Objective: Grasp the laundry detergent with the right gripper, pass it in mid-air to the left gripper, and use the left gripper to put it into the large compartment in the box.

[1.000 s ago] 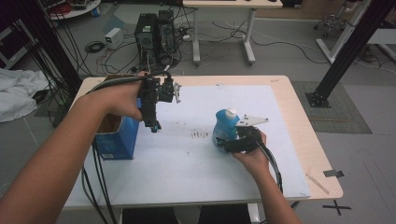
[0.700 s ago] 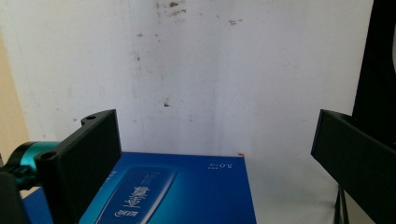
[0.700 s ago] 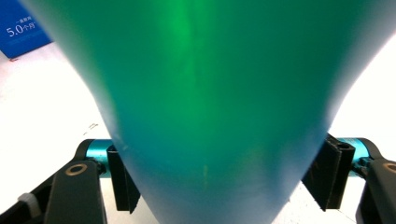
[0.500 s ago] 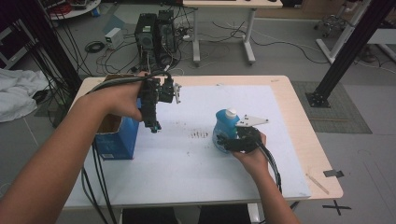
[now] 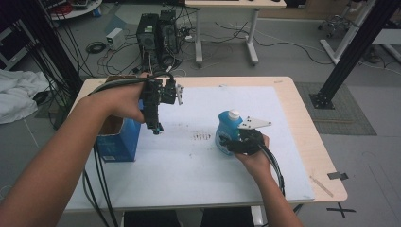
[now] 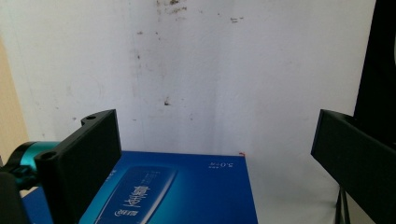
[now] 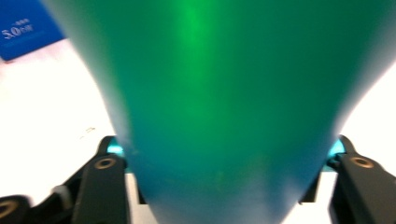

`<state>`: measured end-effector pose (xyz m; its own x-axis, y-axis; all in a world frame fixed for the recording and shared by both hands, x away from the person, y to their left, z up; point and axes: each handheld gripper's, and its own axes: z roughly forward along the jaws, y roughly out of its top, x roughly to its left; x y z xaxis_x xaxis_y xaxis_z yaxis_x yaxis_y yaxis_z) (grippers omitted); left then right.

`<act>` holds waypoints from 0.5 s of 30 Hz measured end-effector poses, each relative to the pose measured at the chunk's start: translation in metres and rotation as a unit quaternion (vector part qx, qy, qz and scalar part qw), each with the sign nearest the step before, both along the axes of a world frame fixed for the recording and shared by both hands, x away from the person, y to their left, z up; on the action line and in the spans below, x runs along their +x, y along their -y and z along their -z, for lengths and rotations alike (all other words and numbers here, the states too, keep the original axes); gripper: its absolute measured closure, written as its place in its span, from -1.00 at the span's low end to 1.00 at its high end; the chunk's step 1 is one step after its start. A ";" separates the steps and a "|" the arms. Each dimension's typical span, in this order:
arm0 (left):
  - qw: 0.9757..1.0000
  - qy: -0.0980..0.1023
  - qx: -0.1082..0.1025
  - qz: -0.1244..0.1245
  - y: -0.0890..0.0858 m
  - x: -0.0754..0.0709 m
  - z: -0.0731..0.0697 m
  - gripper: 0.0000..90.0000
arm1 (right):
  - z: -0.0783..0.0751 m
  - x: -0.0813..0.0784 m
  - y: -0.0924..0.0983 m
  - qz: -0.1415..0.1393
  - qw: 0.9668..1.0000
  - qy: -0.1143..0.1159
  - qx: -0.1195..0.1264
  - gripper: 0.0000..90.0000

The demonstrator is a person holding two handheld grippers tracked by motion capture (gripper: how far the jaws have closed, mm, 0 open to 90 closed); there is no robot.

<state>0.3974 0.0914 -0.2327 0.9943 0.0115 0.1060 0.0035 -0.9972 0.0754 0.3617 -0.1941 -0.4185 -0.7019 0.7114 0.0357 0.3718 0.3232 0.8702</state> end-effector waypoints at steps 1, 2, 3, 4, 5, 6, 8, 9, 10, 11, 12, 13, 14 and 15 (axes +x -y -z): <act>1.000 -0.001 0.001 0.000 0.000 0.000 0.000 -0.96 | 0.000 0.000 0.000 0.002 1.000 0.003 -0.001 -0.08; 1.000 -0.001 0.003 0.002 0.000 0.000 0.001 -0.96 | 0.000 -0.001 0.000 0.001 1.000 0.006 -0.001 -0.08; 1.000 -0.002 0.002 0.001 0.001 0.000 0.001 -0.96 | 0.000 -0.001 0.000 0.002 1.000 0.006 0.000 -0.07; 1.000 -0.002 0.004 0.002 0.001 0.000 0.001 -0.96 | 0.000 -0.001 0.000 0.000 1.000 0.010 0.000 -0.05; 1.000 -0.002 0.004 0.002 0.001 0.000 0.002 -0.96 | 0.000 -0.001 0.000 0.000 1.000 0.013 -0.001 -0.04; 1.000 -0.002 0.003 0.001 0.001 0.000 0.002 -0.96 | 0.000 -0.001 0.001 -0.001 1.000 0.013 -0.001 -0.03; 1.000 -0.002 0.003 0.000 0.001 0.000 0.002 -0.96 | 0.000 -0.001 0.002 -0.005 1.000 0.014 -0.003 -0.01; 1.000 -0.003 0.002 0.002 0.001 0.000 0.002 -0.96 | -0.001 -0.001 0.002 -0.006 1.000 0.013 -0.003 -0.01; 1.000 -0.002 0.005 0.001 0.001 0.000 0.002 -0.96 | -0.001 -0.001 0.002 -0.008 1.000 0.013 -0.004 0.00; 1.000 -0.004 0.004 0.001 0.002 -0.001 0.002 -0.96 | -0.001 -0.002 0.002 -0.009 1.000 0.013 -0.006 0.00; 1.000 -0.003 0.004 0.001 0.002 -0.001 0.002 -0.96 | -0.001 -0.002 0.002 -0.010 1.000 0.015 -0.010 0.00; 1.000 -0.002 0.004 0.001 0.002 -0.001 0.002 -0.96 | -0.002 -0.003 0.001 -0.011 1.000 0.014 -0.012 0.00; 1.000 -0.003 0.004 0.003 0.003 -0.001 0.002 -0.96 | -0.002 -0.003 0.001 -0.013 1.000 0.015 -0.012 0.00; 1.000 -0.003 0.003 0.003 0.003 -0.001 0.002 -0.96 | -0.002 -0.003 0.001 -0.015 1.000 0.014 -0.013 0.00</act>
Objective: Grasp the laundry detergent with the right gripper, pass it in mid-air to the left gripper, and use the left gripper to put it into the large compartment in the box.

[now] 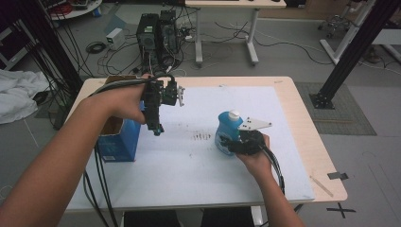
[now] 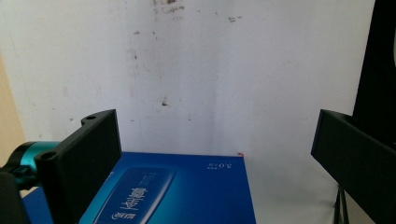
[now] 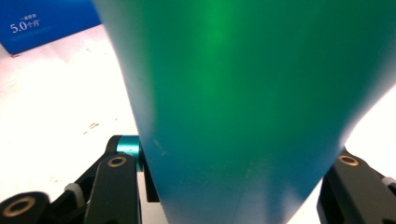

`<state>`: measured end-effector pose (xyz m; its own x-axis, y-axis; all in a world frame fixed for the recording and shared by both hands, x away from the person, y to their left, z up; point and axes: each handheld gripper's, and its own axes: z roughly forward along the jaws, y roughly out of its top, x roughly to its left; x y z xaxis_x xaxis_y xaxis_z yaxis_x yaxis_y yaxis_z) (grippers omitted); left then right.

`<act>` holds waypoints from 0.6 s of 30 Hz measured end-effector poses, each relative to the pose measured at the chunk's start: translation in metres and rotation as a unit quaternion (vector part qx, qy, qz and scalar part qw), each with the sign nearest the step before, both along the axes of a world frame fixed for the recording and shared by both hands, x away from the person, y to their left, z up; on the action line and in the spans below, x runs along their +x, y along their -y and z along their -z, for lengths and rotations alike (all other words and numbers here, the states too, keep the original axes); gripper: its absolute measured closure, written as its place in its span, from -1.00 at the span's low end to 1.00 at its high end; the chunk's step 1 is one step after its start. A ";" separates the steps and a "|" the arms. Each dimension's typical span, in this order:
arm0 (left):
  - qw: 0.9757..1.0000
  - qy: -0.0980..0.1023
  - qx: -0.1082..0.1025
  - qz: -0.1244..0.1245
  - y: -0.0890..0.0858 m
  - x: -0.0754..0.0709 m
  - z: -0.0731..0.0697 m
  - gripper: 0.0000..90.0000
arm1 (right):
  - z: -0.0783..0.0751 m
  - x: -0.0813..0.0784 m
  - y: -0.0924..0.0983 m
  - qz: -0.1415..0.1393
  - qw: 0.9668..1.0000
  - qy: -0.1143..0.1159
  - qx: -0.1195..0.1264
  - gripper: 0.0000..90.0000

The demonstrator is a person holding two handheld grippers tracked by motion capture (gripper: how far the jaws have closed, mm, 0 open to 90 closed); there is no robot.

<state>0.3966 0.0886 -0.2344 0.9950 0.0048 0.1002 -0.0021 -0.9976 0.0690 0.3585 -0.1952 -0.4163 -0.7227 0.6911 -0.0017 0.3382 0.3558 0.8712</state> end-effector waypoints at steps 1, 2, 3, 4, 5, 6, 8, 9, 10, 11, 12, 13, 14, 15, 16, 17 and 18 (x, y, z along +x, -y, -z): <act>1.000 0.000 -0.001 0.000 0.000 0.000 0.000 -0.96 | 0.000 -0.001 -0.001 -0.003 1.000 0.000 -0.001 0.01; 1.000 0.001 -0.002 0.002 0.000 0.000 0.000 -0.96 | -0.001 -0.002 -0.001 -0.006 1.000 -0.001 -0.003 0.01; 1.000 0.001 -0.002 0.002 0.000 0.000 0.000 -0.96 | -0.001 -0.002 -0.001 -0.006 1.000 -0.001 -0.003 0.01; 1.000 0.001 -0.001 0.002 0.001 0.000 -0.001 -0.96 | -0.002 -0.002 -0.001 -0.009 1.000 -0.001 -0.003 0.01; 1.000 0.001 -0.002 0.002 0.001 0.000 -0.001 -0.96 | -0.004 -0.005 -0.002 -0.013 1.000 0.005 -0.003 0.02; 1.000 0.000 -0.003 0.003 0.001 -0.001 -0.001 -0.96 | -0.006 -0.005 -0.002 -0.015 1.000 0.004 0.000 0.02; 1.000 0.000 -0.005 0.002 0.002 -0.001 -0.002 -0.96 | -0.010 -0.007 -0.001 -0.022 1.000 0.009 0.007 0.02; 1.000 -0.001 -0.006 0.001 0.002 -0.002 -0.002 -0.96 | -0.013 -0.008 -0.001 -0.026 1.000 0.008 0.010 0.02; 1.000 0.000 -0.004 0.003 0.003 -0.002 -0.002 -0.96 | -0.016 -0.008 -0.001 -0.032 0.999 0.008 0.013 0.02; 1.000 -0.001 -0.004 0.005 0.004 -0.003 -0.003 -0.96 | -0.019 -0.009 -0.001 -0.036 0.999 0.008 0.014 0.02; 1.000 -0.001 -0.003 0.006 0.004 -0.003 -0.004 -0.96 | -0.022 -0.010 -0.001 -0.043 0.999 0.008 0.013 0.02; 1.000 -0.001 -0.005 0.006 0.005 -0.004 -0.004 -0.96 | -0.025 -0.011 -0.002 -0.048 0.999 0.009 0.011 0.02; 1.000 -0.001 -0.005 0.008 0.006 -0.005 -0.005 -0.96 | -0.028 -0.012 -0.003 -0.054 0.998 0.009 0.009 0.02; 1.000 -0.001 -0.006 0.009 0.007 -0.006 -0.006 -0.96 | -0.031 -0.013 -0.004 -0.060 0.998 0.010 0.007 0.02; 1.000 -0.001 -0.005 0.012 0.008 -0.007 -0.007 -0.96 | -0.033 -0.014 -0.005 -0.065 0.998 0.011 0.006 0.02; 1.000 0.000 -0.005 0.013 0.009 -0.008 -0.008 -0.96 | -0.036 -0.016 -0.005 -0.071 0.997 0.011 0.007 0.02; 1.000 0.000 -0.005 0.015 0.010 -0.010 -0.008 -0.96 | -0.038 -0.017 -0.006 -0.078 0.997 0.010 0.007 0.02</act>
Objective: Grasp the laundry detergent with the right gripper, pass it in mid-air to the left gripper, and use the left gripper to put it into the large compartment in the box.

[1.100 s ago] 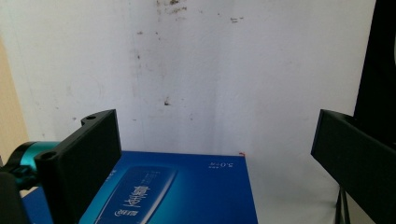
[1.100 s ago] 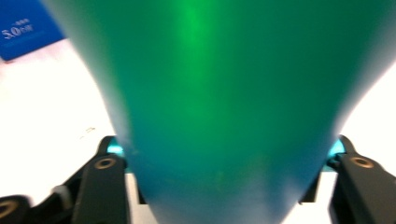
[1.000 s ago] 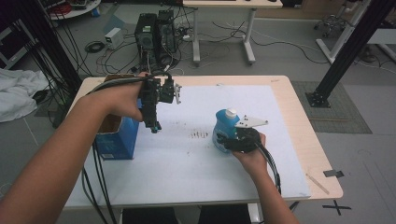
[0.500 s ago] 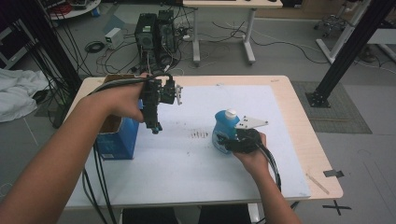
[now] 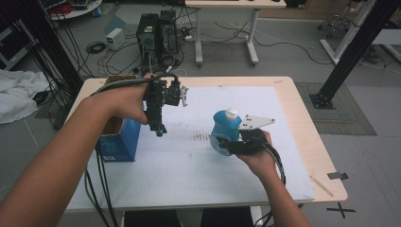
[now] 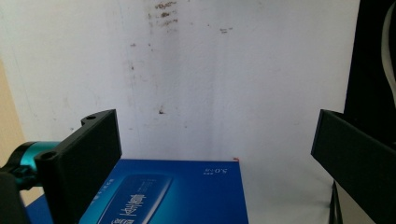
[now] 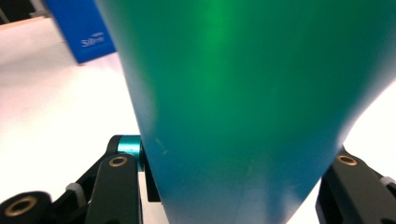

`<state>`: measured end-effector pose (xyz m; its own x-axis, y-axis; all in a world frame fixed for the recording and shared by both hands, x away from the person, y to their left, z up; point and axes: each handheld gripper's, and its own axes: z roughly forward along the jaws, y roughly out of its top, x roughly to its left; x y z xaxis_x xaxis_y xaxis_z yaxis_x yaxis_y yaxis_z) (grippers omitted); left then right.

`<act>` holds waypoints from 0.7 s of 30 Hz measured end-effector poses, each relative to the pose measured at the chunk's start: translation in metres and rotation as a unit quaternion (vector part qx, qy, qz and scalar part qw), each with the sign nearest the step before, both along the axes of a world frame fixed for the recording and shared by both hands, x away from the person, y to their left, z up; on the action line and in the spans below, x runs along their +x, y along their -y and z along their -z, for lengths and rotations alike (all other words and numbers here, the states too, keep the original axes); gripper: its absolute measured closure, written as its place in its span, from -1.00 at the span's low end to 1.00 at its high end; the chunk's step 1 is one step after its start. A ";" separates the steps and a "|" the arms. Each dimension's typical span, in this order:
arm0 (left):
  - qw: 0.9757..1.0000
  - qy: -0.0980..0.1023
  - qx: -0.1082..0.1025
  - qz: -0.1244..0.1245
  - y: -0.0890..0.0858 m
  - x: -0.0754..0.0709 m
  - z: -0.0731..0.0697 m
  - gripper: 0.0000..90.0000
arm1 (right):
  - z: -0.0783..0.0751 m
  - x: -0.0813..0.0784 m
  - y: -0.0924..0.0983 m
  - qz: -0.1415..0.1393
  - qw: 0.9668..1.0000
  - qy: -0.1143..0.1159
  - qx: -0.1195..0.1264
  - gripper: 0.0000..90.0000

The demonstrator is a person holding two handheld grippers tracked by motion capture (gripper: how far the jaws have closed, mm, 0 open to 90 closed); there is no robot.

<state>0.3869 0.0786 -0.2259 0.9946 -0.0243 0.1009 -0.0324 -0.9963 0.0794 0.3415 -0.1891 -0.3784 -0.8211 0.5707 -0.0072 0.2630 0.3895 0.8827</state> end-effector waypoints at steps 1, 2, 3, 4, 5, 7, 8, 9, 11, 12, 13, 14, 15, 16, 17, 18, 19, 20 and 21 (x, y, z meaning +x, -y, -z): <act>1.000 -0.001 0.001 0.003 0.001 -0.001 -0.001 -0.96 | -0.002 -0.001 -0.001 -0.007 1.000 0.000 0.002 0.02; 1.000 -0.002 0.002 0.006 0.003 -0.003 -0.001 -0.96 | -0.004 -0.002 -0.002 -0.015 1.000 0.000 0.003 0.01; 1.000 -0.002 0.002 0.006 0.003 -0.003 -0.001 -0.96 | -0.004 -0.002 -0.002 -0.015 1.000 0.000 0.003 0.01; 1.000 -0.004 0.008 0.010 0.006 -0.006 -0.001 -0.96 | -0.008 -0.005 -0.005 -0.041 0.999 0.001 0.000 0.01; 1.000 -0.004 0.008 0.010 0.007 -0.007 -0.001 -0.96 | -0.008 -0.005 -0.006 -0.047 0.999 0.000 0.002 0.02; 1.000 -0.005 0.008 0.014 0.010 -0.009 -0.001 -0.96 | -0.009 -0.007 -0.008 -0.063 0.998 -0.001 0.002 0.02; 1.000 -0.005 0.009 0.016 0.011 -0.010 -0.001 -0.96 | -0.009 -0.007 -0.010 -0.071 0.997 0.003 0.001 0.01; 1.000 -0.005 0.010 0.017 0.013 -0.011 -0.001 -0.96 | -0.010 -0.008 -0.012 -0.080 0.997 0.003 0.001 0.01; 1.000 -0.008 0.010 0.020 0.015 -0.013 -0.001 -0.96 | -0.010 -0.011 -0.016 -0.093 0.996 0.004 0.000 0.01; 1.000 -0.009 0.010 0.022 0.016 -0.014 -0.001 -0.96 | -0.010 -0.011 -0.018 -0.100 0.995 0.004 -0.002 0.02; 1.000 -0.009 0.010 0.022 0.016 -0.014 -0.001 -0.96 | -0.010 -0.011 -0.018 -0.100 0.995 0.004 -0.002 0.02; 1.000 -0.010 0.009 0.025 0.018 -0.015 -0.001 -0.96 | -0.010 -0.012 -0.020 -0.105 0.994 0.006 -0.005 0.02; 1.000 -0.012 0.007 0.026 0.020 -0.016 -0.001 -0.96 | -0.011 -0.013 -0.023 -0.114 0.993 0.006 -0.009 0.02; 0.999 -0.012 0.009 0.028 0.021 -0.018 -0.002 -0.96 | -0.011 -0.014 -0.025 -0.118 0.993 0.006 -0.011 0.02; 0.999 -0.013 0.008 0.029 0.022 -0.019 -0.001 -0.96 | -0.010 -0.014 -0.028 -0.125 0.992 0.007 -0.014 0.02; 0.999 -0.014 0.008 0.032 0.024 -0.019 -0.001 -0.96 | -0.010 -0.015 -0.029 -0.129 0.992 0.006 -0.013 0.02; 0.999 -0.016 0.010 0.033 0.025 -0.021 -0.001 -0.96 | -0.009 -0.015 -0.031 -0.131 0.991 0.006 -0.015 0.02; 0.999 -0.016 0.011 0.034 0.026 -0.022 -0.001 -0.96 | -0.008 -0.015 -0.035 -0.138 0.990 0.005 -0.015 0.02; 0.999 -0.017 0.012 0.035 0.028 -0.024 0.000 -0.96 | -0.008 -0.015 -0.035 -0.138 0.990 0.005 -0.015 0.02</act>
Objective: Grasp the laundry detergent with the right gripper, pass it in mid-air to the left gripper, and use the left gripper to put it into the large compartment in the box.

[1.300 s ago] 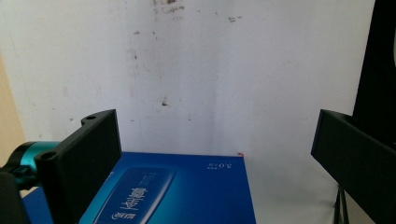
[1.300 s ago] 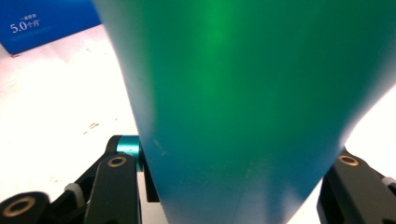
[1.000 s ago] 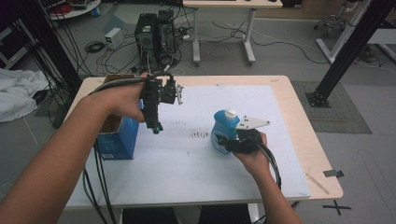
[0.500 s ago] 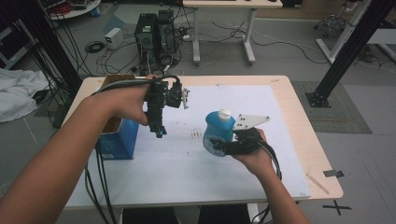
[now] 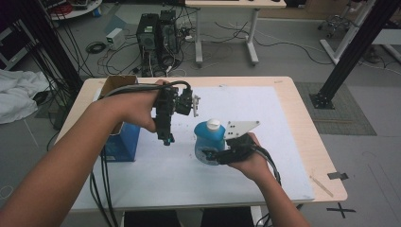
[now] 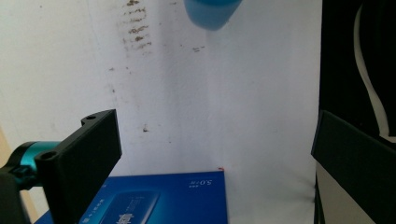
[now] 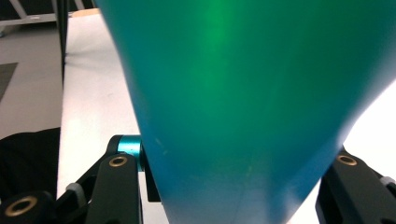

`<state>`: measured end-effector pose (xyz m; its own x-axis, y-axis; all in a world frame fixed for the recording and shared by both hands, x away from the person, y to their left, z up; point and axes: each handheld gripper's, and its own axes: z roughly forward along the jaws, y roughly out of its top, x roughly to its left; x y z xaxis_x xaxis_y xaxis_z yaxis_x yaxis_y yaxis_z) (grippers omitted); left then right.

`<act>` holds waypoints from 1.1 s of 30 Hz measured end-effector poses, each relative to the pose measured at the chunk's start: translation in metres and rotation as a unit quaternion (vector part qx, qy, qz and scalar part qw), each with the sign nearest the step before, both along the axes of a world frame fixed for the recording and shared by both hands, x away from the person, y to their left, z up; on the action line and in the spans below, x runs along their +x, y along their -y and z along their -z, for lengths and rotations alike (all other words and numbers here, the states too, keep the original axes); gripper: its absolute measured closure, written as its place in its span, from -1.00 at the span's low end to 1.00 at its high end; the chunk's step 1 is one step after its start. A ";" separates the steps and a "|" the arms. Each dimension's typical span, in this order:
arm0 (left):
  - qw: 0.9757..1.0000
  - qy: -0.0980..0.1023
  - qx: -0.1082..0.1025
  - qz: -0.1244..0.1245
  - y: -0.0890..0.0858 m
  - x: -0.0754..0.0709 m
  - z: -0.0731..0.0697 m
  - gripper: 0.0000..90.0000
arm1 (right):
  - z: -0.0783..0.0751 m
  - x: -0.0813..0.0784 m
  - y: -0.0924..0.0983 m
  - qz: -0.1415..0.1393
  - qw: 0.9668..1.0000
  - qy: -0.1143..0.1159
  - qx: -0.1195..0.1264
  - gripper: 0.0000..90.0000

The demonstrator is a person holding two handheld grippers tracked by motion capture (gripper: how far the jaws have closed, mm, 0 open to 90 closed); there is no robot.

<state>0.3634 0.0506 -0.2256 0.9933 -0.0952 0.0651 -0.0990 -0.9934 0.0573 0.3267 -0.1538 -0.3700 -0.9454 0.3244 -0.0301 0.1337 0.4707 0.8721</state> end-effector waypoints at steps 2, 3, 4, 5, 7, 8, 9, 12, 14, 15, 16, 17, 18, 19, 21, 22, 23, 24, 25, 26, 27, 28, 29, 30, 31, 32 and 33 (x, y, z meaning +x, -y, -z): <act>1.000 -0.002 0.002 0.006 0.004 -0.003 0.001 -0.96 | 0.000 -0.001 -0.008 -0.014 1.000 -0.001 0.002 0.02; 1.000 -0.002 0.002 0.011 0.006 -0.004 0.001 -0.96 | 0.000 -0.001 -0.008 -0.014 1.000 -0.001 0.002 0.02; 1.000 -0.003 0.001 0.011 0.008 -0.006 0.001 -0.96 | 0.000 -0.001 -0.010 -0.020 1.000 -0.001 0.003 0.02; 1.000 -0.003 0.002 0.014 0.009 -0.007 0.001 -0.96 | 0.000 -0.003 -0.016 -0.029 1.000 0.000 0.002 0.02; 1.000 -0.005 0.001 0.020 0.014 -0.010 0.000 -0.96 | -0.001 -0.003 -0.021 -0.036 0.999 0.001 0.000 0.02; 1.000 -0.005 0.001 0.020 0.014 -0.010 0.000 -0.96 | -0.001 -0.003 -0.021 -0.036 0.999 0.001 0.000 0.02; 1.000 -0.006 0.000 0.023 0.015 -0.011 0.000 -0.96 | -0.001 -0.003 -0.023 -0.040 0.999 0.002 0.000 0.02; 1.000 -0.007 0.002 0.028 0.019 -0.014 0.000 -0.96 | -0.002 -0.004 -0.030 -0.048 0.999 -0.002 0.004 0.02; 1.000 -0.007 0.002 0.030 0.022 -0.017 0.001 -0.96 | -0.003 -0.004 -0.035 -0.053 0.999 0.000 0.004 0.02; 0.999 -0.007 0.003 0.031 0.023 -0.018 0.002 -0.96 | -0.003 -0.005 -0.037 -0.055 0.998 -0.002 0.005 0.02; 0.999 -0.007 0.008 0.034 0.024 -0.019 0.002 -0.96 | -0.004 -0.005 -0.039 -0.057 0.998 -0.001 0.005 0.02; 0.999 -0.008 0.008 0.034 0.025 -0.020 0.002 -0.96 | -0.004 -0.005 -0.041 -0.060 0.998 -0.001 0.004 0.02; 0.999 -0.007 0.007 0.034 0.026 -0.020 0.003 -0.96 | -0.005 -0.006 -0.043 -0.063 0.998 -0.001 0.005 0.02; 0.999 -0.008 0.006 0.034 0.026 -0.021 0.003 -0.96 | -0.006 -0.006 -0.044 -0.064 0.998 -0.003 0.005 0.02; 0.999 -0.008 0.010 0.036 0.027 -0.021 0.003 -0.96 | -0.007 -0.007 -0.047 -0.068 0.998 -0.003 0.005 0.02; 0.999 -0.007 0.010 0.036 0.027 -0.022 0.003 -0.96 | -0.007 -0.007 -0.049 -0.070 0.998 -0.005 0.004 0.02; 0.999 -0.006 0.011 0.037 0.027 -0.022 0.004 -0.96 | -0.008 -0.008 -0.050 -0.070 0.998 -0.002 0.003 0.02; 0.999 -0.008 0.013 0.038 0.028 -0.024 0.005 -0.96 | -0.008 -0.008 -0.052 -0.072 0.997 -0.001 0.003 0.02; 0.999 -0.009 0.017 0.040 0.028 -0.025 0.005 -0.96 | -0.009 -0.009 -0.053 -0.073 0.997 -0.002 0.004 0.02; 0.999 -0.011 0.016 0.041 0.028 -0.026 0.006 -0.96 | -0.009 -0.008 -0.054 -0.075 0.997 -0.002 0.005 0.02; 0.999 -0.012 0.015 0.043 0.028 -0.027 0.007 -0.96 | -0.010 -0.009 -0.055 -0.077 0.997 -0.001 0.006 0.02; 0.999 -0.013 0.016 0.044 0.029 -0.027 0.007 -0.96 | -0.010 -0.009 -0.055 -0.077 0.997 -0.001 0.006 0.02; 0.999 -0.013 0.018 0.044 0.029 -0.028 0.007 -0.96 | -0.010 -0.007 -0.056 -0.078 0.997 0.007 0.002 0.02; 0.999 -0.013 0.018 0.044 0.029 -0.028 0.007 -0.96 | -0.010 -0.007 -0.056 -0.078 0.997 0.007 0.002 0.02; 0.999 -0.014 0.019 0.044 0.029 -0.028 0.008 -0.96 | -0.011 -0.008 -0.058 -0.082 0.997 0.007 0.001 0.02; 0.999 -0.014 0.019 0.044 0.029 -0.028 0.008 -0.96 | -0.011 -0.008 -0.058 -0.082 0.997 0.007 0.001 0.02; 0.999 -0.015 0.017 0.042 0.029 -0.029 0.009 -0.96 | -0.012 -0.009 -0.059 -0.082 0.997 0.003 0.005 0.02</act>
<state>0.3348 0.0219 -0.2347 0.9830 -0.1807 0.0314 -0.1816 -0.9830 0.0285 0.3180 -0.0948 -0.3585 -0.9854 0.1667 -0.0338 0.0506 0.4768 0.8775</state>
